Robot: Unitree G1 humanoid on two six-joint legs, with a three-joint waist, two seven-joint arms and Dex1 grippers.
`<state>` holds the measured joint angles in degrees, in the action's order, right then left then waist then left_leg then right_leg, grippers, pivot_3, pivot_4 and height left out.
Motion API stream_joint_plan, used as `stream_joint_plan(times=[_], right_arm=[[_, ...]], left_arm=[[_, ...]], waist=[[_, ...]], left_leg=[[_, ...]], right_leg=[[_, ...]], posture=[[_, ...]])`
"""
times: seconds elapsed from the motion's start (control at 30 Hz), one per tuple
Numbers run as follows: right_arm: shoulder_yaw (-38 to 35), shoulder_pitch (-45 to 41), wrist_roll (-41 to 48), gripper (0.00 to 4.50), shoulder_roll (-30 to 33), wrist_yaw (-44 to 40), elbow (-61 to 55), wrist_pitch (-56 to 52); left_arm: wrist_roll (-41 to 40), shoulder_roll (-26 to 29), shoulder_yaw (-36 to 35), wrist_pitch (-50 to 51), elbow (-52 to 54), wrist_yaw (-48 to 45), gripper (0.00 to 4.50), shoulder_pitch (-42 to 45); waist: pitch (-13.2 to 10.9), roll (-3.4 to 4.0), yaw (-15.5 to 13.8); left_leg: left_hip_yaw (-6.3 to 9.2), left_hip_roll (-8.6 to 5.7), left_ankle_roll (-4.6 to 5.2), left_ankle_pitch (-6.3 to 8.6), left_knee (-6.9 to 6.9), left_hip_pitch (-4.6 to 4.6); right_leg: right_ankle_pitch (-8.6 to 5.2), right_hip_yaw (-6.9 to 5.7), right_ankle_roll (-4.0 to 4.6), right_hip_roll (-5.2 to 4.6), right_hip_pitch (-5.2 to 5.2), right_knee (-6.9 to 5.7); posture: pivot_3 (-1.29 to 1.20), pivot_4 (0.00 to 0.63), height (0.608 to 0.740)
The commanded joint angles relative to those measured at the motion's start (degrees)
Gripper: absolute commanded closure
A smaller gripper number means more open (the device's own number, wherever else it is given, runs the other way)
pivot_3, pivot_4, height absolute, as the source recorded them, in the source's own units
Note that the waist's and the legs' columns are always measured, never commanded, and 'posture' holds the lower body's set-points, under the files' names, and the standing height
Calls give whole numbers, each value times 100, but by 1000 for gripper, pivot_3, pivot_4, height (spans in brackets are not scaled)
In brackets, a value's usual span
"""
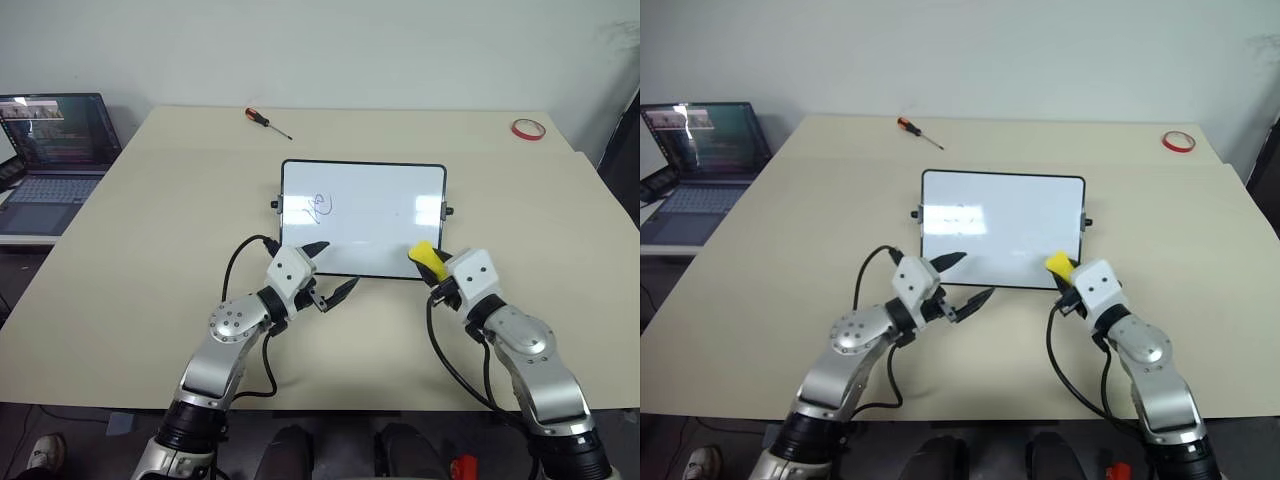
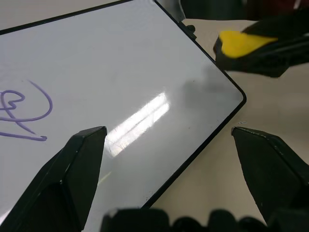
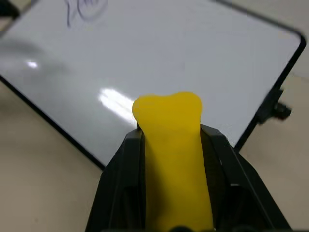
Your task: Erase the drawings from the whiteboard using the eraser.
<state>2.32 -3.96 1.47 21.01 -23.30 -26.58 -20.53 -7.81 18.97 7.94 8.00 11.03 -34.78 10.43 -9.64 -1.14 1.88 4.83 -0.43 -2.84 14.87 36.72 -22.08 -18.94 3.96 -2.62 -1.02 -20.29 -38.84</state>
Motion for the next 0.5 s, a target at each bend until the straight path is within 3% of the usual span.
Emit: stream_joint_plan(times=[0.03, 0.23, 0.5], right_arm=[[-145, 313, 239, 3297, 83, -98, -570, -300], [-259, 894, 458, 3297, 92, -68, -548, -449], [-129, 740, 441, 3297, 166, -105, -323, -290]], left_arm=[[-54, 78, -434, -43, 560, 319, 0, -371], [-77, -117, -1171, 49, 855, 1107, 0, -993], [-53, -211, -1147, 80, 844, 1347, 0, -896]], waist=[[-1, -1, -11], [-11, -1, -20], [-12, -2, -20]], left_leg=[[3, 0, 0, 0, 0, -2], [8, -1, -1, 1, -3, -6], [7, -3, -1, 1, 0, -1]], right_leg=[[-1, 0, 1, 0, -1, 1], [-3, -1, 3, -4, -1, 8], [-2, -5, 2, -2, 2, 2]], posture=[[0, 150, 740], [0, 150, 740], [0, 150, 740]])
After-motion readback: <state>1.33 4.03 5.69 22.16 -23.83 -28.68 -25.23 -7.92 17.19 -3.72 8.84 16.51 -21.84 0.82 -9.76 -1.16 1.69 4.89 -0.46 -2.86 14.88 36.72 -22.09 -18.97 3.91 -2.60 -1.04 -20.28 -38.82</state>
